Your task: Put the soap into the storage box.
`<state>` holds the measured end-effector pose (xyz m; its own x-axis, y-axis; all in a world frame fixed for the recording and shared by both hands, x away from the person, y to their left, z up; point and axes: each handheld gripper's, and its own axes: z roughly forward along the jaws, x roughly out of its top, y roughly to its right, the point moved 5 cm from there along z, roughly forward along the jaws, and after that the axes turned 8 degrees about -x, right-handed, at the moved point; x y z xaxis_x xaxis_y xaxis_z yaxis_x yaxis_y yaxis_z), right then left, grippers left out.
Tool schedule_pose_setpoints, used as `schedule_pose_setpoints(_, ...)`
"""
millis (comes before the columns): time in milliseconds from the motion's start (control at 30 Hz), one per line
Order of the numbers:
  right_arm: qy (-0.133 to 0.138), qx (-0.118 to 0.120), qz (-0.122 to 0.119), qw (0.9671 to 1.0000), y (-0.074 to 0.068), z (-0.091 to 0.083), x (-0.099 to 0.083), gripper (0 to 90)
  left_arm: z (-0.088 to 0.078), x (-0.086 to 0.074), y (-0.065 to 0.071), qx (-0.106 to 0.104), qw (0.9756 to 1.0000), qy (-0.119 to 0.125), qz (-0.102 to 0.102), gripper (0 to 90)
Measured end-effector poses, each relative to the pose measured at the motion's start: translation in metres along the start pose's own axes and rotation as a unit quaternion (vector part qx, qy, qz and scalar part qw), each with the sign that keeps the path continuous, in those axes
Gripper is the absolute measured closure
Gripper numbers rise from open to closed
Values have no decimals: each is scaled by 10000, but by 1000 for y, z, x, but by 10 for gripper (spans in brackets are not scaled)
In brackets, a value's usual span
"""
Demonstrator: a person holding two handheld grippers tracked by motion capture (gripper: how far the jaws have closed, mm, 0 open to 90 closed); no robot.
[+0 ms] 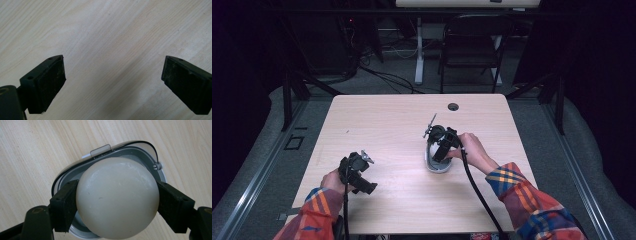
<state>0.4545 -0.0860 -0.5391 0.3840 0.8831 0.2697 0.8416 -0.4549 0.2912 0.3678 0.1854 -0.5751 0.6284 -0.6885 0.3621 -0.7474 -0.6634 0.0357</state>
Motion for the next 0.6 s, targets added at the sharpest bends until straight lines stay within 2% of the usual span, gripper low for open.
schedule_pose_setpoints(600,-161,-61,-45,9998,-2,12,-2,235,0,0,0,11,10000,-23,20,51)
